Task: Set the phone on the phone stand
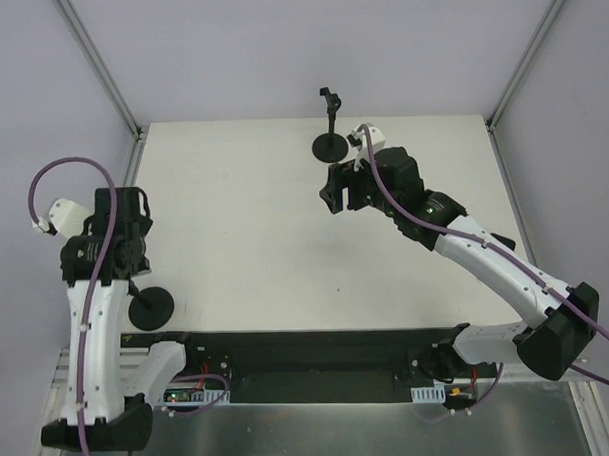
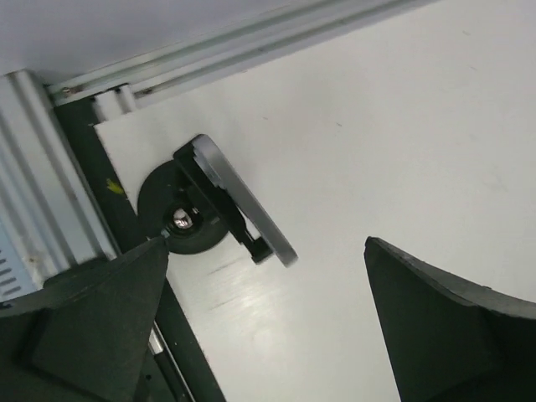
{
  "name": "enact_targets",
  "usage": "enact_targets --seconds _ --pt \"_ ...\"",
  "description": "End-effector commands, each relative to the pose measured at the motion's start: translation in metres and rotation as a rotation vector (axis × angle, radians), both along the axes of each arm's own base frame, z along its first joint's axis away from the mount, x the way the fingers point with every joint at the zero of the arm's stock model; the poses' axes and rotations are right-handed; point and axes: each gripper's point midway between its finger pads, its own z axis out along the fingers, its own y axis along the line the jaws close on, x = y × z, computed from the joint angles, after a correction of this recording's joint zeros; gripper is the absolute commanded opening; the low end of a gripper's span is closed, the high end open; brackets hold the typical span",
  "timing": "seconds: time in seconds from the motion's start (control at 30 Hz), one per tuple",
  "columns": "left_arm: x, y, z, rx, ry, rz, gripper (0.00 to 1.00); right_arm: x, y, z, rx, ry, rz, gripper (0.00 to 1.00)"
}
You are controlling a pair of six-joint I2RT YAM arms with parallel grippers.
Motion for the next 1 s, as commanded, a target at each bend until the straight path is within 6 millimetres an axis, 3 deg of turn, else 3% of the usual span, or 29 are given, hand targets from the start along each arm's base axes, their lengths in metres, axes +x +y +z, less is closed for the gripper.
enact_targets --seconds 0.0,0.03,0.1,0.13,0.17,0.2,0.23,0.3,0.33,0.4,0.43,0.5,0.57,0.6,0.67,0.7,0.73,0.8,0.83,0.87,0.9,0.93,0.97 --pt "0.019 -0.037 0.058 0.008 -0.233 -0.439 0.99 0.02 -0.016 0.001 -0.017 -0.018 -0.083 0.79" --pt "0.017 -0.046 0.072 0.021 -0.302 -0.512 0.99 0.027 -0.026 -0.002 -0.028 -0.008 -0.123 0.8" --pt "0.033 -0.083 0.096 0.042 -0.441 -0.791 0.99 0.04 -0.047 -0.012 -0.058 0.009 -0.228 0.82" --pt "0.029 -0.097 0.111 0.065 -0.528 -0.884 0.99 0.048 -0.068 -0.02 -0.072 0.038 -0.308 0.83" --pt "0.028 -0.124 0.12 0.044 -0.588 -1.05 0.99 0.054 -0.082 -0.026 -0.067 0.063 -0.374 0.84" --pt "0.029 -0.137 0.119 0.032 -0.617 -1.125 0.99 0.056 -0.096 -0.037 -0.075 0.099 -0.414 0.84" --pt "0.031 -0.148 0.136 0.057 -0.701 -1.194 0.99 0.065 -0.12 -0.043 -0.053 0.13 -0.495 0.85" --pt "0.027 -0.181 0.142 -0.022 -0.751 -1.382 0.99 0.067 -0.139 -0.065 -0.037 0.2 -0.518 0.85" --pt "0.036 -0.193 0.142 -0.076 -0.748 -1.453 0.99 0.074 -0.164 -0.07 -0.021 0.22 -0.572 0.85" --pt "0.029 -0.224 0.144 -0.228 -0.759 -1.641 0.97 0.078 -0.173 -0.089 0.007 0.27 -0.539 0.86" --pt "0.044 -0.232 0.142 -0.293 -0.757 -1.695 0.95 0.082 -0.174 -0.1 0.043 0.31 -0.487 0.86" --pt "0.045 -0.256 0.136 -0.445 -0.744 -1.803 0.94 0.095 -0.171 -0.103 0.055 0.274 -0.402 0.86" --pt "0.065 -0.274 0.122 -0.457 -0.69 -1.858 0.95 0.111 -0.167 -0.111 0.07 0.274 -0.387 0.86" --pt "0.061 -0.293 0.125 -0.447 -0.68 -1.928 0.95 0.127 -0.161 -0.102 0.11 0.222 -0.375 0.86" --pt "0.082 -0.312 0.11 -0.442 -0.617 -1.947 0.94 0.147 -0.142 -0.098 0.201 0.197 -0.306 0.87" --pt "0.084 -0.323 0.118 -0.439 -0.622 -1.977 0.93 0.161 -0.132 -0.083 0.287 0.16 -0.295 0.87" --pt "0.099 -0.33 0.107 -0.459 -0.584 -1.97 0.91 0.169 -0.122 -0.091 0.323 0.188 -0.271 0.87" --pt "0.112 -0.339 0.103 -0.451 -0.564 -1.983 0.88 0.192 -0.11 -0.066 0.403 0.129 -0.26 0.87" --pt "0.116 -0.34 0.102 -0.437 -0.56 -1.983 0.88 0.202 -0.098 -0.074 0.4 0.139 -0.257 0.87" --pt "0.122 -0.339 0.097 -0.404 -0.551 -1.971 0.89 0.215 -0.088 -0.053 0.407 0.085 -0.241 0.87" --pt "0.125 -0.337 0.09 -0.388 -0.54 -1.962 0.89 0.222 -0.08 -0.05 0.394 0.08 -0.234 0.87" --pt "0.126 -0.337 0.086 -0.372 -0.533 -1.963 0.89 0.231 -0.068 -0.064 0.343 0.082 -0.233 0.87" --pt "0.128 -0.333 0.081 -0.329 -0.529 -1.963 0.89 0.237 -0.062 -0.063 0.319 0.073 -0.229 0.87"
